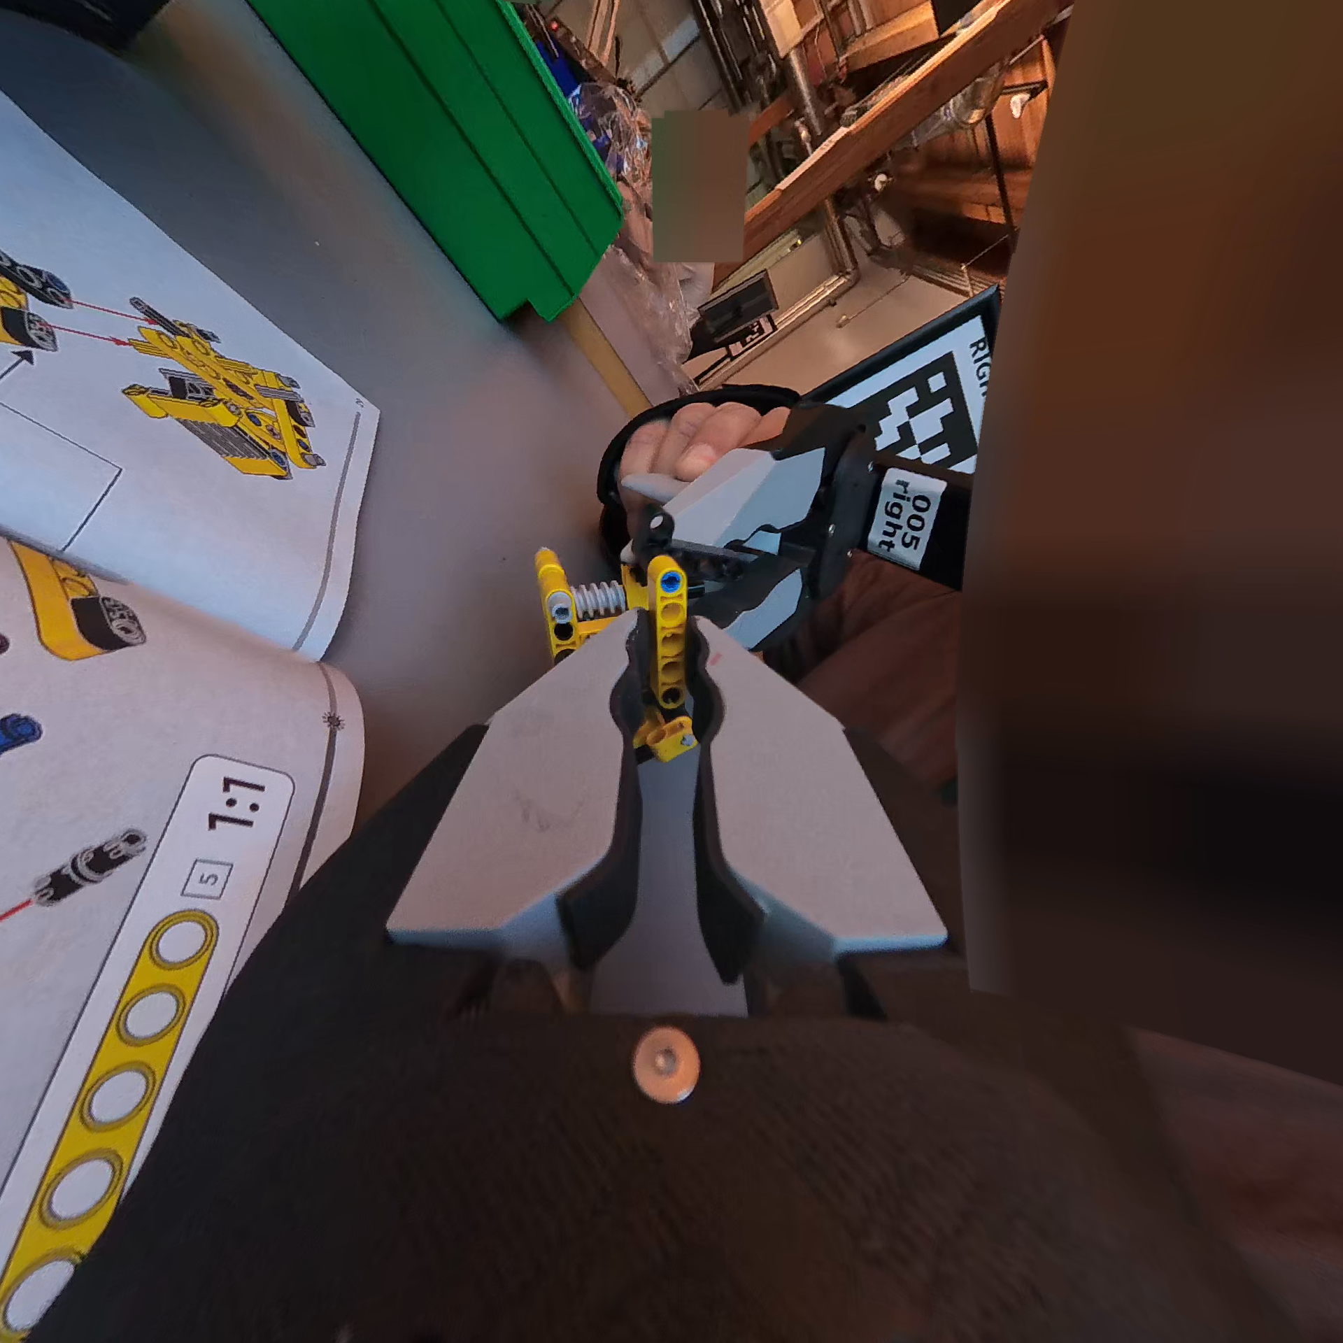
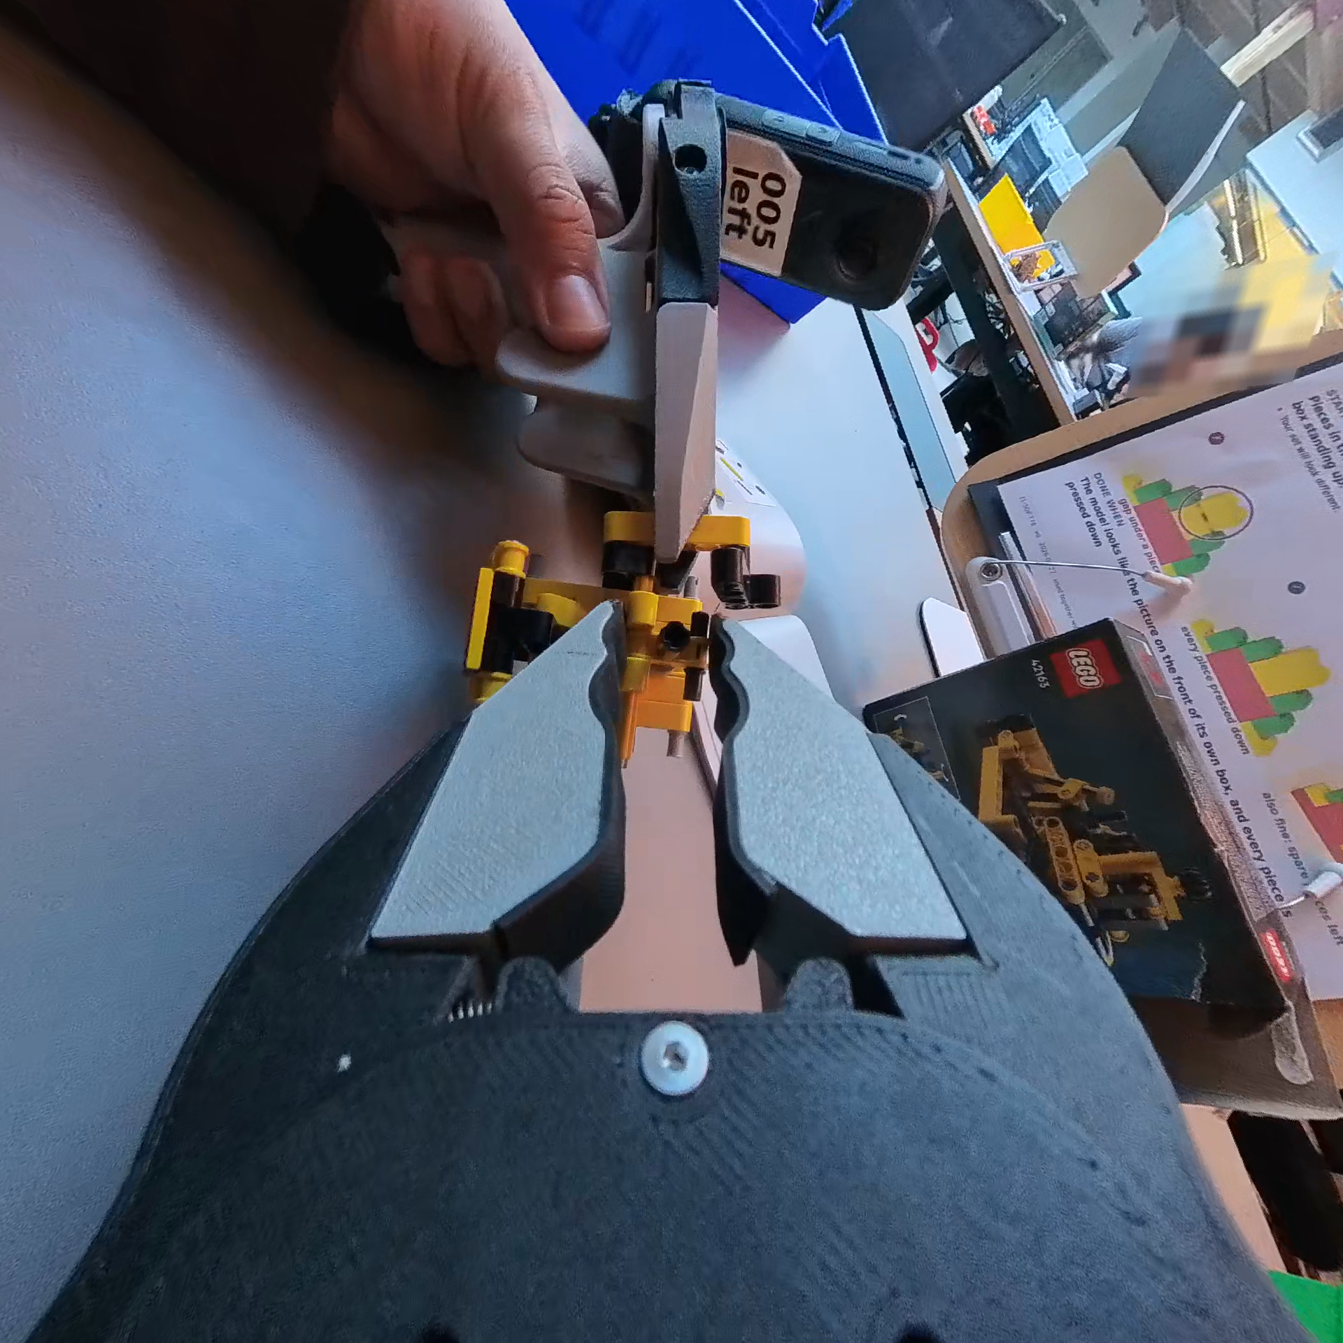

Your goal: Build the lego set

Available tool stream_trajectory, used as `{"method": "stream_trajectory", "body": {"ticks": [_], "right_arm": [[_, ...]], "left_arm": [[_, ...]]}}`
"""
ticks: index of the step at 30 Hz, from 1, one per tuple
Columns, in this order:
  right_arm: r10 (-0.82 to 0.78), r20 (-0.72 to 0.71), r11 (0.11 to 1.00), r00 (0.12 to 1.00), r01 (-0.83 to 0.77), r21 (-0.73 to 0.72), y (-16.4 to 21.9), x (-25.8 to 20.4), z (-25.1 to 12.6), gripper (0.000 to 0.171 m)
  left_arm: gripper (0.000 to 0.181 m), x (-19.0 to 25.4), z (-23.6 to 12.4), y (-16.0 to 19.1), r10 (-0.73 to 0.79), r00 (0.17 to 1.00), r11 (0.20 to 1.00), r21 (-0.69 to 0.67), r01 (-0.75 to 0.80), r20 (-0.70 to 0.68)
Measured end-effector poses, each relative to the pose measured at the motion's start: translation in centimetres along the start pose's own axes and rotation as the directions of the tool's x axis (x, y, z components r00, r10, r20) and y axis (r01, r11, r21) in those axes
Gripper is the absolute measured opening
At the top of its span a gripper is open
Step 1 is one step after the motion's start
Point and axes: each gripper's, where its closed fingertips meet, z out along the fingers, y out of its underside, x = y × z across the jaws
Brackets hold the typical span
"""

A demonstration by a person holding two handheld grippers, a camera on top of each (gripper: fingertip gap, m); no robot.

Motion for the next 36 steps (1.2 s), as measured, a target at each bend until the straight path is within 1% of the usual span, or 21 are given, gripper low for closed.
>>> {"method": "stream_trajectory", "body": {"ticks": [3, 4, 6, 8, 12, 15, 20, 24, 30, 33, 36], "right_arm": [[-0.012, 0.014, 1.000, 1.000, 0.012, 0.000, 0.1, -0.2, 0.0, 0.019], [-0.003, 0.027, 1.000, 1.000, 0.003, -0.001, 0.1, -0.3, 0.1, 0.019], [0.046, 0.044, 0.999, 0.998, -0.046, -0.001, 0.1, -0.3, 0.2, 0.020], [0.070, 0.051, 0.998, 0.996, -0.070, -0.004, 0.2, -0.1, 0.2, 0.020], [0.045, 0.028, 0.999, 0.999, -0.044, -0.029, 0.5, -0.2, 0.5, 0.020], [0.027, 0.005, 0.999, 1.000, -0.027, -0.042, 0.6, -0.1, 0.5, 0.020], [0.025, 0.001, 0.998, 1.000, -0.025, -0.049, 0.6, -0.3, 0.6, 0.020], [-0.001, -0.027, 0.998, 1.000, -0.001, -0.066, 0.9, 0.0, 0.6, 0.020], [0.041, -0.035, 0.997, 0.999, -0.043, -0.063, 1.1, 0.6, 0.5, 0.020], [0.042, -0.053, 0.996, 0.998, -0.046, -0.072, 1.2, 0.8, 0.5, 0.020], [0.045, -0.081, 0.996, 0.996, -0.051, -0.073, 0.9, 1.1, 0.4, 0.020]], "left_arm": [[0.006, -0.2, 0.1, 0.3, -0.002, 1.000, 1.000, -0.024, 0.002, 0.006], [0.006, -0.2, 0.1, 0.5, -0.018, 1.000, 0.999, -0.041, 0.018, 0.000], [0.006, -0.2, 0.1, 0.4, -0.045, 0.999, 0.998, -0.032, 0.045, -0.016], [0.006, -0.3, 0.1, 0.3, -0.004, 1.000, 0.999, -0.040, 0.004, 0.011], [0.007, -1.0, -0.2, 0.6, 0.060, 0.994, 0.994, -0.095, -0.051, 0.095], [0.015, -0.7, -0.4, 0.4, 0.046, 0.995, 0.996, -0.080, -0.039, 0.091], [0.014, -1.1, 0.1, 1.0, 0.062, 0.990, 0.993, -0.106, -0.049, 0.125], [0.014, -1.2, -0.5, 0.7, 0.098, 0.983, 0.991, -0.109, -0.081, 0.159], [0.016, -1.1, -0.5, 0.8, 0.115, 0.981, 0.988, -0.121, -0.097, 0.158], [0.017, -1.3, -0.4, 0.5, 0.123, 0.978, 0.989, -0.100, -0.108, 0.167], [0.012, -1.5, -0.4, 0.3, 0.130, 0.975, 0.990, -0.077, -0.118, 0.177]]}}
